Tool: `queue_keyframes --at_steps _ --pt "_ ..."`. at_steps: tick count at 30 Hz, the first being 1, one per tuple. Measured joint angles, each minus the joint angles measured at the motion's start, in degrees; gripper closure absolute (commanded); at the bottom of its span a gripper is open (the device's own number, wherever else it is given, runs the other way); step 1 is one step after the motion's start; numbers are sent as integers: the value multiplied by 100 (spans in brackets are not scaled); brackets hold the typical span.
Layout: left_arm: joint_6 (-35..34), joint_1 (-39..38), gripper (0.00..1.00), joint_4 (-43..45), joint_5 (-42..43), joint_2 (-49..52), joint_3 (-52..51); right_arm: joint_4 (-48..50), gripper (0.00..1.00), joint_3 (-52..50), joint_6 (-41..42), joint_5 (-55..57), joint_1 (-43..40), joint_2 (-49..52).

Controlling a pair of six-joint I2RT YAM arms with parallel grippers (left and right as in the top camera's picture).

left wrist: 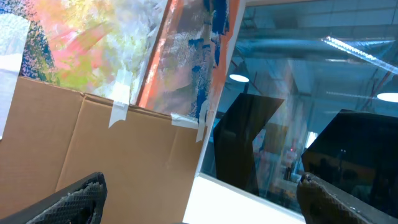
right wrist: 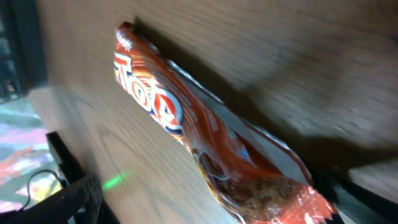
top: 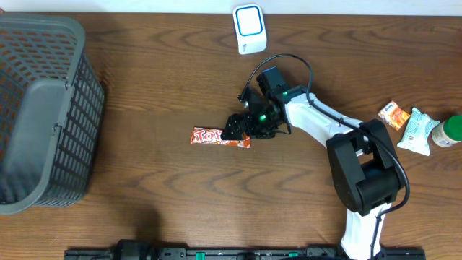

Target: Scan the item barcode

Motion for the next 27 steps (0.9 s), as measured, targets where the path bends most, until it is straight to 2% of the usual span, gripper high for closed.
queue_keyframes --at_steps 8,10,17,19,20,27 --pt "0 0 2 0 -2 0 0 496 3 -245 166 -273 0 -35" --pt "0 0 2 0 0 0 0 522 13 -249 208 -339 0 4" --pt "0 0 2 0 0 0 0 522 78 -240 310 -748 -4 426" --pt "0 0 2 0 0 0 0 492 89 -251 321 -791 -4 498" --pt "0 0 2 0 0 0 0 490 99 -260 284 -807 -7 529" --pt "0 2 2 0 0 0 0 461 99 -271 251 -772 -11 564"
